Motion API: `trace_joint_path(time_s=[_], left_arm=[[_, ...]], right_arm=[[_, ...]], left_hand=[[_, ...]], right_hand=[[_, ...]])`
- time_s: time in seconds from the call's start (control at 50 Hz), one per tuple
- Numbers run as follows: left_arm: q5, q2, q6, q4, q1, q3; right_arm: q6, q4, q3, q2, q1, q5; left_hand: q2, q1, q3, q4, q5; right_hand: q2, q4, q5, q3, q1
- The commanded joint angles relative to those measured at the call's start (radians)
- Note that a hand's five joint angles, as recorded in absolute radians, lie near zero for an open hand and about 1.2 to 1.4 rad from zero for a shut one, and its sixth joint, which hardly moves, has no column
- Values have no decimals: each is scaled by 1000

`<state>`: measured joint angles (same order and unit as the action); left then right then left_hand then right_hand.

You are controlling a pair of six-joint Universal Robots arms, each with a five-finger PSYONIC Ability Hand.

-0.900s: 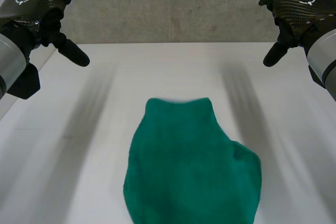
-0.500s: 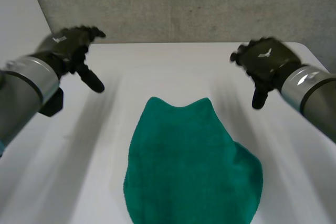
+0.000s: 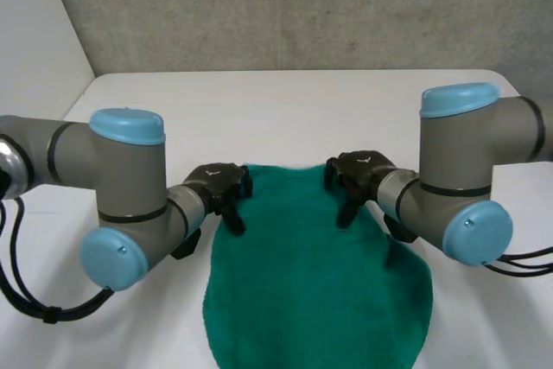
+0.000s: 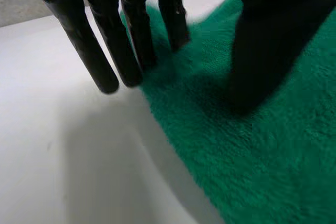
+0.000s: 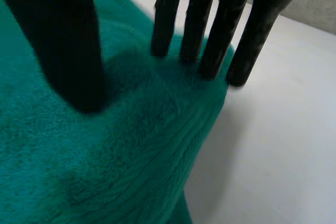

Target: Fold the towel.

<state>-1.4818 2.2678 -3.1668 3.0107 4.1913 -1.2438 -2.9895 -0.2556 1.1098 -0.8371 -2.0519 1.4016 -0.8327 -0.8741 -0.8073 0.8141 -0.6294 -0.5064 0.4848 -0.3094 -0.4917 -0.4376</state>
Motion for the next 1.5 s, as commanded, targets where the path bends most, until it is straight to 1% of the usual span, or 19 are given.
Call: trace_joint_path(time_s=[0.02,0.14,0.18,0.26,0.38,0.56,0.74,0.9,0.92,0.96,1.0,1.04,1.08,1.1,1.12,1.2,1.32,1.4,1.5], left_arm=[[-5,13,-12,59,3,108],[-28,-71,-142,143,4,273],[-64,-141,-159,268,3,288],[-120,-273,-157,484,1,210],[-123,-381,-160,588,-5,17],[-129,-358,-157,461,-57,-290],[-147,-275,-156,347,-92,-488],[-193,-326,-153,146,-138,-540],[-199,-358,-151,102,-146,-548],[-198,-375,-151,79,-152,-552],[-193,-438,-153,-5,-189,-565],[-192,-459,-153,-29,-209,-563],[-187,-491,-154,-53,-235,-557],[-187,-501,-156,-55,-240,-553],[-189,-516,-162,-56,-241,-543],[-192,-537,-168,-46,-224,-508],[-189,-525,-170,-24,-122,-385],[-183,-470,-171,2,-70,-293],[-140,-341,-173,11,-21,-162]], right_arm=[[14,71,-200,29,-8,7],[15,257,-289,-95,-8,19],[15,338,-285,-135,-14,31],[14,535,-219,-247,-13,60],[20,523,-93,-306,-14,50],[144,423,152,-287,-22,45],[273,366,347,-157,-57,51],[330,174,395,-194,-50,48],[365,47,398,-245,-48,45],[394,-26,398,-260,-48,43],[431,-91,398,-269,-48,42],[497,-177,398,-273,-45,34],[543,-221,387,-286,-36,37],[543,-221,387,-286,-36,37],[546,-202,369,-312,-9,34],[498,-82,351,-350,4,25],[403,22,320,-356,4,24],[343,50,275,-349,1,19],[322,44,204,-251,-17,-51]], left_hand=[[-564,-522,-589,582,-592],[-564,-522,-589,582,-592],[-564,-522,-589,582,-592],[-564,-522,-589,582,-592],[-564,-522,-589,582,-592],[-564,-522,-589,582,-592],[-564,-522,-589,582,-592],[-564,-522,-589,582,-592],[-564,-522,-589,582,-592],[-564,-522,-589,582,-592],[-459,-418,-484,478,-488],[-330,-288,-355,348,-359],[-63,-22,-88,82,-92],[66,107,41,-47,37],[311,353,286,-293,283],[493,534,467,-474,464],[525,567,500,-507,496],[525,567,500,-507,496],[525,567,500,-507,496]], right_hand=[[-890,911,-912,-905,-959],[-890,911,-912,-905,-959],[-890,911,-912,-905,-959],[-890,911,-912,-905,-959],[-890,911,-912,-905,-959],[-890,911,-912,-905,-959],[-890,911,-912,-905,-959],[-890,911,-912,-905,-959],[-890,911,-912,-905,-959],[-890,911,-912,-905,-959],[-890,911,-912,-905,-959],[-605,626,-627,-619,-673],[-288,310,-311,-303,-357],[-286,308,-309,-301,-355],[-112,133,-134,-126,-181],[-95,117,-118,-110,-164],[-104,126,-127,-119,-173],[-104,126,-127,-119,-173],[-14,35,-36,-28,-82]])
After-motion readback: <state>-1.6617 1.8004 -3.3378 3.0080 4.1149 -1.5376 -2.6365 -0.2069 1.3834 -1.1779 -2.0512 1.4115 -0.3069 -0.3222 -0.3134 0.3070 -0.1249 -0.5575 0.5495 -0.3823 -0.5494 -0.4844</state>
